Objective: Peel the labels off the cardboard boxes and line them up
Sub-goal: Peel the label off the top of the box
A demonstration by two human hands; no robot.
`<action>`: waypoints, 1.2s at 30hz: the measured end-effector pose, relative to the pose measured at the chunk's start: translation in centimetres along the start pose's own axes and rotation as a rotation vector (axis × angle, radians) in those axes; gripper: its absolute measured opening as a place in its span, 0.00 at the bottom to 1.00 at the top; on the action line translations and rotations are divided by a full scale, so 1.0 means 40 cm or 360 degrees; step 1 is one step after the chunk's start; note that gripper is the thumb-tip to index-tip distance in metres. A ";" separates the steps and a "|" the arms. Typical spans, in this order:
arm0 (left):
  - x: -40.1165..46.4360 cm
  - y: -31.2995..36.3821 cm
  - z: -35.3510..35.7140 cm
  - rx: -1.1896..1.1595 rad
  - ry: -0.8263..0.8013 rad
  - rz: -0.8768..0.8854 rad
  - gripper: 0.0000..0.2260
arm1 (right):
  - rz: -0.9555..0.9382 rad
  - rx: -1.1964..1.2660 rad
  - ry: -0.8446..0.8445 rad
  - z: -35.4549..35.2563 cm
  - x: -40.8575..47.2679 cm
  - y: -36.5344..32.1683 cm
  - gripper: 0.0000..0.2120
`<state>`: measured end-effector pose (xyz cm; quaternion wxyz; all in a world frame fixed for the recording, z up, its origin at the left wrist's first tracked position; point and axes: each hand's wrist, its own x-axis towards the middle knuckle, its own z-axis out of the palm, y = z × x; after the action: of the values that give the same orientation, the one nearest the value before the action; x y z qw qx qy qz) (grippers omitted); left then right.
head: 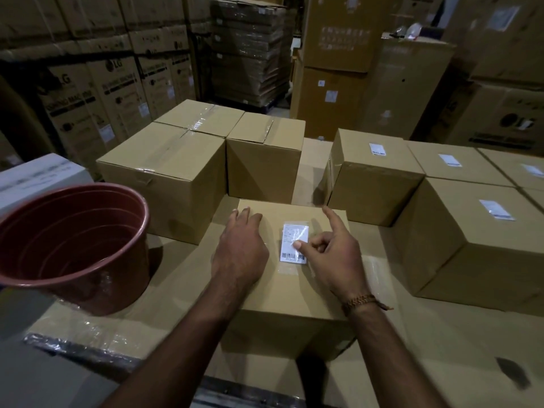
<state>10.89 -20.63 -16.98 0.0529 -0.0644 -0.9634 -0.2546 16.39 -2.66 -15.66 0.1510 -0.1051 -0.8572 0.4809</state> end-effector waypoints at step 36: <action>-0.009 0.011 0.000 0.0013 0.0033 -0.0024 0.23 | 0.0088 0.0359 -0.0352 -0.049 -0.047 -0.011 0.21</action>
<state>11.30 -20.31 -16.80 0.0610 -0.0543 -0.9643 -0.2518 18.84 -1.96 -14.62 0.0532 -0.0575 -0.8059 0.5868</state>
